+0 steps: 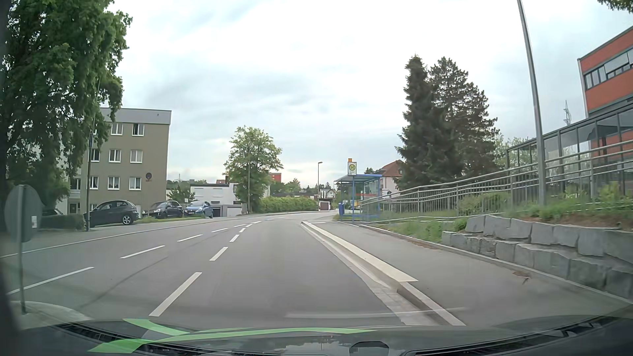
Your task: Follow the waypoints while adhering to traffic rules and regulations
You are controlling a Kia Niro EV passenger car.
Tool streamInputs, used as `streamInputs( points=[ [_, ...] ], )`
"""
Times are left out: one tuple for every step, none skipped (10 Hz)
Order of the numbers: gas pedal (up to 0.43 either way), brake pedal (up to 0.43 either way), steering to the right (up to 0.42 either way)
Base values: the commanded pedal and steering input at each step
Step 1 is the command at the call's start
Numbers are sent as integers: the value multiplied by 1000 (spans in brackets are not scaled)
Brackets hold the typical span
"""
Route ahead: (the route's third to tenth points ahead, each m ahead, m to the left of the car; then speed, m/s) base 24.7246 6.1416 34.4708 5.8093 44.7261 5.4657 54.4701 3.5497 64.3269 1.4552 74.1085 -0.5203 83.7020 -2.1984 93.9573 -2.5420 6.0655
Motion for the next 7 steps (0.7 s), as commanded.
streamInputs(
  points=[
    [118,0,-70],
    [118,0,-71],
    [118,0,-71],
    [118,0,-72],
    [118,0,-73],
    [118,0,-73],
    [118,0,-73]
  ],
)
